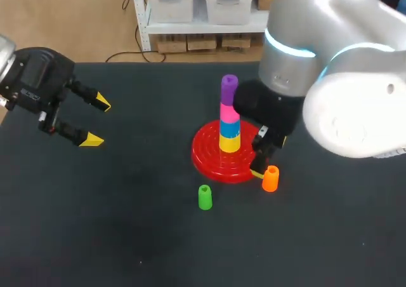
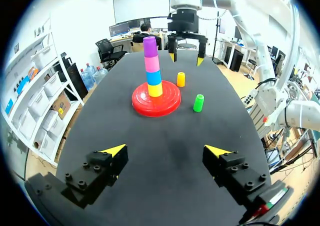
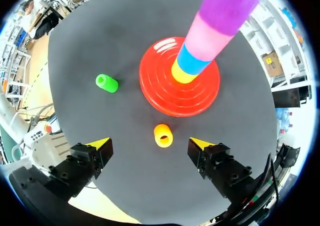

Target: Pick up and stack the cylinders on the red base in this order: pink,purple,orange,green

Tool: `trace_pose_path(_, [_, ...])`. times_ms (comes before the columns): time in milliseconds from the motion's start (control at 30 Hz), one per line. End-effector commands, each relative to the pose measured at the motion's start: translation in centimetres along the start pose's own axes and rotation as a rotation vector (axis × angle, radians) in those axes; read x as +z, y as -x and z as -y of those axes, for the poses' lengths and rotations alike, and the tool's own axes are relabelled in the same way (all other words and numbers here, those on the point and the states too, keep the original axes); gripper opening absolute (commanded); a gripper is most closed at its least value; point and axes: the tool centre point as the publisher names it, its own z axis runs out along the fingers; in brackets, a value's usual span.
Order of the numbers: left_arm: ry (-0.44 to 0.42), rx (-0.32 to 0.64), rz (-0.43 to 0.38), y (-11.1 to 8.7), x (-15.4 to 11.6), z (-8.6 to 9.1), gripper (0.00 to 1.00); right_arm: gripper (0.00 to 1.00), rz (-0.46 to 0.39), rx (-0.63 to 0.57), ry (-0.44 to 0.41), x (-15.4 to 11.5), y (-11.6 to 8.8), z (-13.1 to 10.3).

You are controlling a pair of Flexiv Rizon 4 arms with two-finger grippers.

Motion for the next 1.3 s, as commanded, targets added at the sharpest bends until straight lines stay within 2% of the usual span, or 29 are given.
trace_pose_path(33, [0.001,0.001,0.001,-0.1,0.0,0.0,1.0,1.0,-0.003,0.002,0.004,1.1,0.1,0.2])
trace_pose_path(367, [0.001,0.001,0.001,-0.1,0.0,0.0,1.0,1.0,-0.047,-0.064,-0.026,3.3,-0.6,-0.7])
trace_pose_path(400, [0.001,0.001,0.001,-0.1,0.0,0.0,1.0,1.0,-0.045,-0.077,-0.051,3.4,-0.7,-0.7])
trace_pose_path(633, [0.001,0.001,0.001,-0.1,0.0,0.0,1.0,1.0,-0.082,-0.114,-0.106,4.3,-2.0,0.4])
trace_pose_path(800, [0.001,0.001,0.001,-0.1,0.0,0.0,1.0,1.0,-0.075,-0.105,-0.119,4.4,-3.0,1.4])
trace_pose_path(1033, [0.001,0.001,0.001,-0.1,0.0,0.0,1.0,1.0,-0.047,-0.111,-0.109,4.2,-2.5,2.5])
trace_pose_path(1300, [0.001,0.001,0.001,-0.1,0.0,0.0,1.0,1.0,-0.049,-0.149,-0.084,5.1,-1.4,2.5])
